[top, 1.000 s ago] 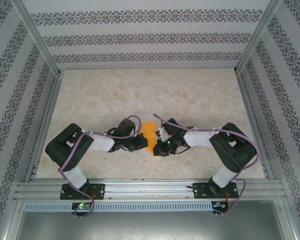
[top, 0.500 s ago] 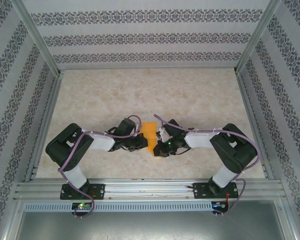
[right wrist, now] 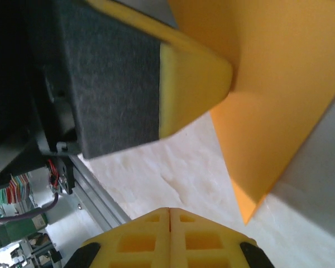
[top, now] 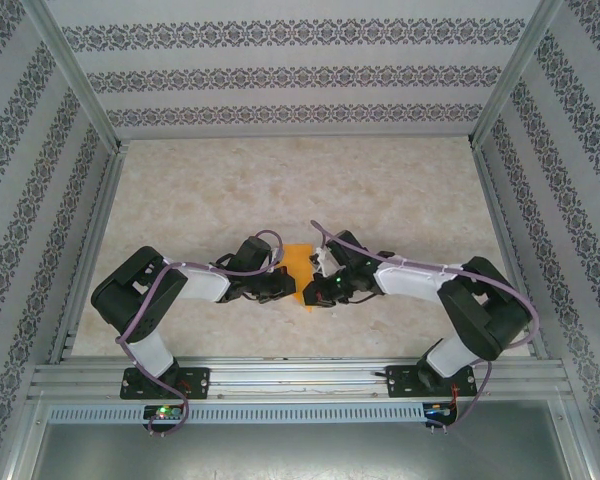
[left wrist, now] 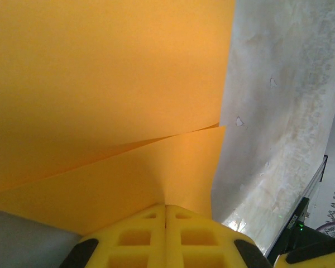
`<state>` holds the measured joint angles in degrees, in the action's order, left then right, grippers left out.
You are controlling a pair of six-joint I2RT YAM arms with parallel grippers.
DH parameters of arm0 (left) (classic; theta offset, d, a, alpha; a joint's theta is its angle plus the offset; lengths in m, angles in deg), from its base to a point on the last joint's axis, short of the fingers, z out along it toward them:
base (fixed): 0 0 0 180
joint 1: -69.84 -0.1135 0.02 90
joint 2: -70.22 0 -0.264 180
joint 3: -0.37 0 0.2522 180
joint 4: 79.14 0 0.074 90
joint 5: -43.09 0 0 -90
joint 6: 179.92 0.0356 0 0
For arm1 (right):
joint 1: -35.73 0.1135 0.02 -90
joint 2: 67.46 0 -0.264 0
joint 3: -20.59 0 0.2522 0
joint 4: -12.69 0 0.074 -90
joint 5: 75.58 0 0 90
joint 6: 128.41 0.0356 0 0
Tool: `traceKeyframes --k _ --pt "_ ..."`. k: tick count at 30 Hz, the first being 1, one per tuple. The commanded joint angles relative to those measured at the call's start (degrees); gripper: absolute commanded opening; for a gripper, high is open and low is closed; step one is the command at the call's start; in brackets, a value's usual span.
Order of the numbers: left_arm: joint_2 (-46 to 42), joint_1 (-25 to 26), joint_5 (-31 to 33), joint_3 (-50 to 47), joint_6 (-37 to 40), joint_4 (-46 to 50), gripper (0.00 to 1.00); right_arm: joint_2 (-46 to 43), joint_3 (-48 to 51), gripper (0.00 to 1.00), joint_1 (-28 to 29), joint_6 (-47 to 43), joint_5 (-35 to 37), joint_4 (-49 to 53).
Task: Fold a paper plane with a square sheet of paper (fold left side to right side)
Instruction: Third fold the triangle at the center of the table.
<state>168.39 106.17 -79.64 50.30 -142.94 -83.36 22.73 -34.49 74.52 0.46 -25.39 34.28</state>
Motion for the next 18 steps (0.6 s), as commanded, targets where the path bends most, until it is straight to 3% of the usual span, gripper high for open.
traceKeyframes --k 1,9,18 --pt "2.9 1.0 3.5 -0.8 -0.7 3.0 0.00 3.9 -2.0 0.00 0.4 0.0 2.0 -0.1" --pt "3.0 1.0 3.8 -0.6 -0.9 3.7 0.00 8.7 -2.5 0.00 0.9 0.0 4.7 0.4" --pt "3.0 1.0 4.8 -0.3 -1.7 4.6 0.00 6.3 3.8 0.00 1.9 -0.4 4.0 2.9"
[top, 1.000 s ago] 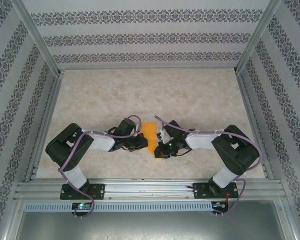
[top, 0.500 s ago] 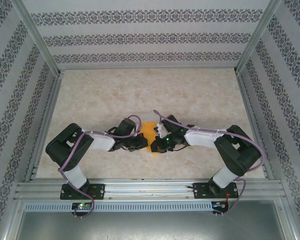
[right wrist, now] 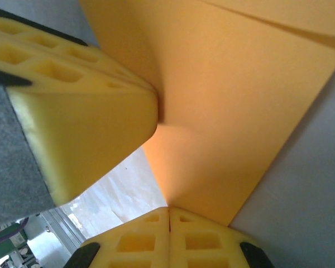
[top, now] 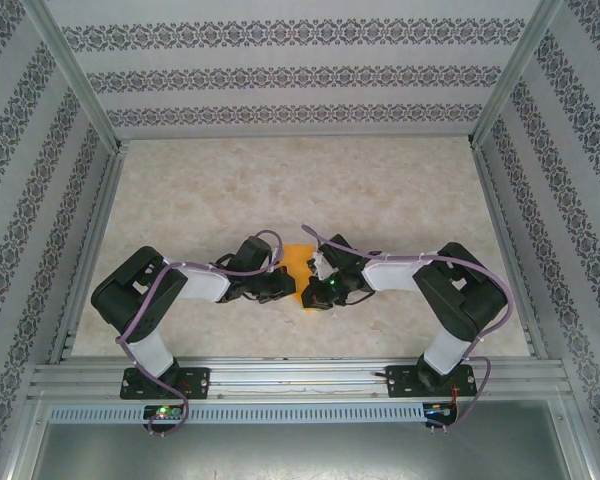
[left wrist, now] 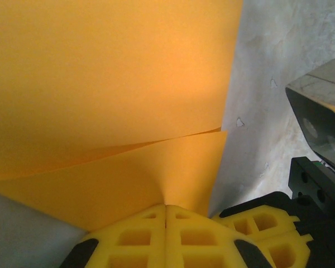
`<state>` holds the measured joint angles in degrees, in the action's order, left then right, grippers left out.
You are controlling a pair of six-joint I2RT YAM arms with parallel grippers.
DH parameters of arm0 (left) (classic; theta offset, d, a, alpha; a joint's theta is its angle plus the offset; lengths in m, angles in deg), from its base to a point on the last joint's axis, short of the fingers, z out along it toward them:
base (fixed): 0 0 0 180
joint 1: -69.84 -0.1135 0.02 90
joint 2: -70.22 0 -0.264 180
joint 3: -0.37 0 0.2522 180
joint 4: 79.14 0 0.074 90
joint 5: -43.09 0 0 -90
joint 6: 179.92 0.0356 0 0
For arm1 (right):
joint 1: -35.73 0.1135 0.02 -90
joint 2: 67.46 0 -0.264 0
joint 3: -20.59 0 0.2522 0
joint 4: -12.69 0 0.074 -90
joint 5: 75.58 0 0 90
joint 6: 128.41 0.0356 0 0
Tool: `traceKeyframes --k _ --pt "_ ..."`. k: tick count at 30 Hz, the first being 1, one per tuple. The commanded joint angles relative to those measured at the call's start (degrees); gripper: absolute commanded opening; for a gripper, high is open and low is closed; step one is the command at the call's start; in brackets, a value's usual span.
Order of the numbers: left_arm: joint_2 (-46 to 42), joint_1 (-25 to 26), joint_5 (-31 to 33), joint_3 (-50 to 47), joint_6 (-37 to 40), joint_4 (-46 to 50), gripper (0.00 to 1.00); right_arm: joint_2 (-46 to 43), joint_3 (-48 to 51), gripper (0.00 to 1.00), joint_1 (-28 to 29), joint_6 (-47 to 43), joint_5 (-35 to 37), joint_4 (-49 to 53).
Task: Fold a paper plane with a square sheet of paper (fold left side to right side)
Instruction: Third fold the triangle at the center of the table.
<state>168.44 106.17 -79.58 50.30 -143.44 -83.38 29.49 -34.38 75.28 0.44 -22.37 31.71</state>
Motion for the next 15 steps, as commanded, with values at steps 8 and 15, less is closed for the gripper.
traceKeyframes --k 8,15 --pt "5.1 2.8 4.7 0.0 -4.5 0.6 0.00 -9.0 5.0 0.00 -0.8 -4.8 -0.8 8.8" --pt "6.8 4.5 6.2 0.0 -7.7 -3.4 0.00 -16.5 4.4 0.22 -10.5 -11.6 -1.8 10.3"
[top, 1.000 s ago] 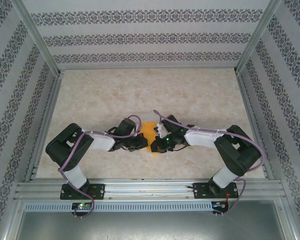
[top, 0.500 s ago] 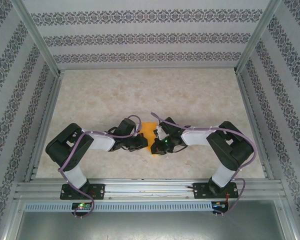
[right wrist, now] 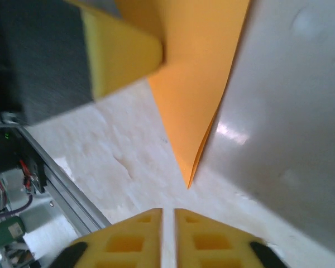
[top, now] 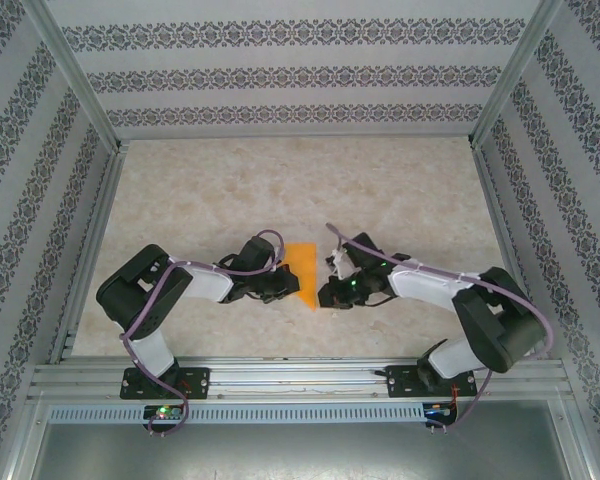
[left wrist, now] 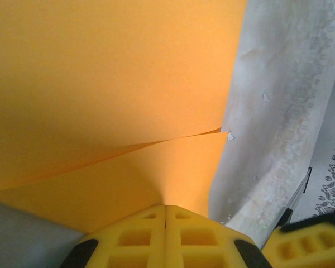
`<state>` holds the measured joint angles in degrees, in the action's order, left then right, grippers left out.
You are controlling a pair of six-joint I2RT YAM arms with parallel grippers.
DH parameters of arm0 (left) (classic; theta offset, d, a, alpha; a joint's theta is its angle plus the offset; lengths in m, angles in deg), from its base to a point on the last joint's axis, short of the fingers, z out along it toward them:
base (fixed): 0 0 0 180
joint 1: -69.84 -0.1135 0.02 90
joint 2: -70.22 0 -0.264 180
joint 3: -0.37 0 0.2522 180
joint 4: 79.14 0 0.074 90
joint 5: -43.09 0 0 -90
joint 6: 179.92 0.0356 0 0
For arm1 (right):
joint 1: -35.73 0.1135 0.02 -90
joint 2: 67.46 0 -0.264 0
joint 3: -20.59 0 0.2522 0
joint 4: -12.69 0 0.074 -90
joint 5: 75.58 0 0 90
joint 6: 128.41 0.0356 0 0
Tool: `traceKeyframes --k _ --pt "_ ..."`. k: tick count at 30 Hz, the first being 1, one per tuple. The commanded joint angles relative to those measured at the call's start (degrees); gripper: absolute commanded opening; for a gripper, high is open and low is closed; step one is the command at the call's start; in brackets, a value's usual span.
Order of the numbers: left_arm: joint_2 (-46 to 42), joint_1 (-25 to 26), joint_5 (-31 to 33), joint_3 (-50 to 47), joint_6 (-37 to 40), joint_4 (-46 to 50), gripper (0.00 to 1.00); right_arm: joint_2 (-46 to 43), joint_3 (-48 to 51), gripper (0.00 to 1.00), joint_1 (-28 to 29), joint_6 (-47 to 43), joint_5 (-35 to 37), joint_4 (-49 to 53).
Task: Fold a paper plane with a square sheet of paper (fold left side to right side)
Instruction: Third fold the triangle at the center of the table.
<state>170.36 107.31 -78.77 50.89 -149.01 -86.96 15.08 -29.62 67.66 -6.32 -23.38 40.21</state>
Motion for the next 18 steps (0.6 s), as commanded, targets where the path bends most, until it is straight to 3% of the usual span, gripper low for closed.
traceKeyframes --k 1,4,6,11,18 --pt "4.8 3.5 5.6 -0.4 -2.2 0.1 0.00 -2.6 -0.4 0.28 -3.8 -5.6 -0.4 1.4" --pt "4.6 3.7 5.9 0.0 -2.8 -0.9 0.00 -2.3 -0.4 0.42 -5.6 -7.2 0.6 -2.0" --pt "4.2 3.7 6.1 -0.2 -3.4 -3.0 0.04 -0.6 -1.0 0.46 -5.7 -7.9 0.8 -4.5" --pt "1.2 3.3 7.1 -0.6 -3.0 -6.8 0.20 4.0 -2.2 0.49 -5.6 -7.8 1.2 -9.7" --pt "-7.6 -0.6 9.9 -1.4 2.7 -0.3 0.33 9.3 -3.2 0.50 -5.1 -7.6 0.2 -15.3"
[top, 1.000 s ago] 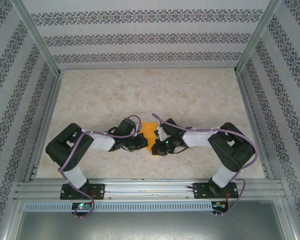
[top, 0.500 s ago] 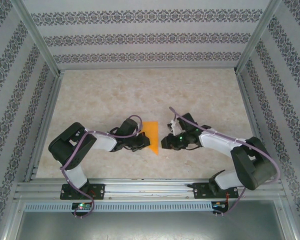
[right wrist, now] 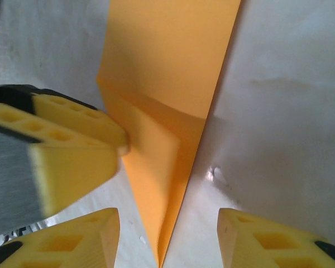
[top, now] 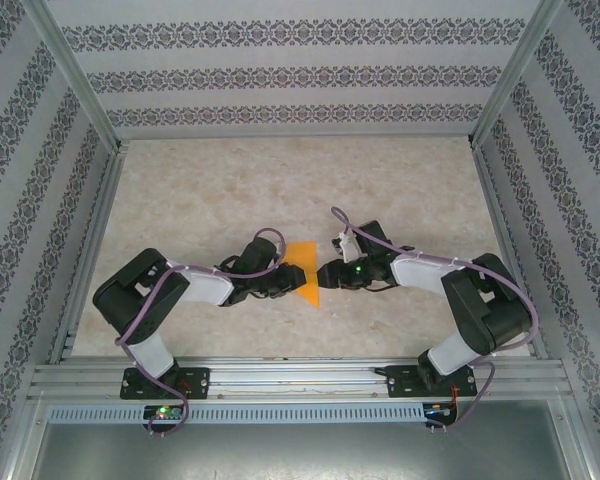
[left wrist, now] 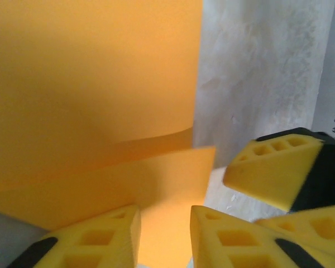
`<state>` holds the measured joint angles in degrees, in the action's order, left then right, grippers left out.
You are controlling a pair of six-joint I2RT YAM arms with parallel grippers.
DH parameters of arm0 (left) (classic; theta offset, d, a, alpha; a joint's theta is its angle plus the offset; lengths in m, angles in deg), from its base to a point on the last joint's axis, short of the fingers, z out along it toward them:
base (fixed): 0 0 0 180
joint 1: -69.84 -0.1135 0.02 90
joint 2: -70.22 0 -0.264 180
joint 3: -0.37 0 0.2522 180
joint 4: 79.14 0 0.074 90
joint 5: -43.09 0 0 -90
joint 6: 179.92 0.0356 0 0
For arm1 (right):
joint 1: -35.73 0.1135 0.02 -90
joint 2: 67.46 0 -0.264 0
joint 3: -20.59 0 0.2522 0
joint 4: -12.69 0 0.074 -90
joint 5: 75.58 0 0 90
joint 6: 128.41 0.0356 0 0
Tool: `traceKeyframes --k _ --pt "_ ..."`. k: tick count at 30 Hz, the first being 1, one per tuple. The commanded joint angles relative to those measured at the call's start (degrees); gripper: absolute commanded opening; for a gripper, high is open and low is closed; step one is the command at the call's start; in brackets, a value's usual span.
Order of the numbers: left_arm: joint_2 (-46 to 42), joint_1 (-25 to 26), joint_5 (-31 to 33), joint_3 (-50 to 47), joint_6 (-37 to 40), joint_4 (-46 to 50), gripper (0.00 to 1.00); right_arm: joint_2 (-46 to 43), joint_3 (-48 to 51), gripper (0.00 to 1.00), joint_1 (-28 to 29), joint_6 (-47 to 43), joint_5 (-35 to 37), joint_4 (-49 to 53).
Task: Fold a paper plane with a square sheet of paper (fold left side to right side)
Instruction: Third fold the triangle at the center of the table, then fourth fold the wing at the center of the table.
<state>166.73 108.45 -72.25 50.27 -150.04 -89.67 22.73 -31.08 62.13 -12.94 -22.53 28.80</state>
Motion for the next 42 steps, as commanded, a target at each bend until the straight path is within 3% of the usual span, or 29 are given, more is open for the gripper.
traceKeyframes --k 1,11,23,31,42 --pt "-5.3 -2.6 3.8 -0.9 4.7 3.9 0.35 2.4 -1.9 0.50 0.6 -1.0 -0.8 -4.5" --pt "-10.0 -9.7 3.0 -1.1 8.7 10.1 0.41 6.8 -3.7 0.39 1.7 -0.3 -2.3 -7.4" --pt "-7.2 -13.6 -1.6 0.9 10.8 11.5 0.49 1.9 -2.1 0.00 1.4 0.1 -2.4 -6.3" --pt "-2.3 -13.8 -5.3 5.8 12.3 11.5 0.49 -1.0 -1.1 0.00 0.7 -0.2 -2.8 -6.0" --pt "4.1 -13.9 -5.7 10.1 12.9 11.6 0.47 -1.7 -0.5 0.00 0.1 0.2 -3.3 -6.6"
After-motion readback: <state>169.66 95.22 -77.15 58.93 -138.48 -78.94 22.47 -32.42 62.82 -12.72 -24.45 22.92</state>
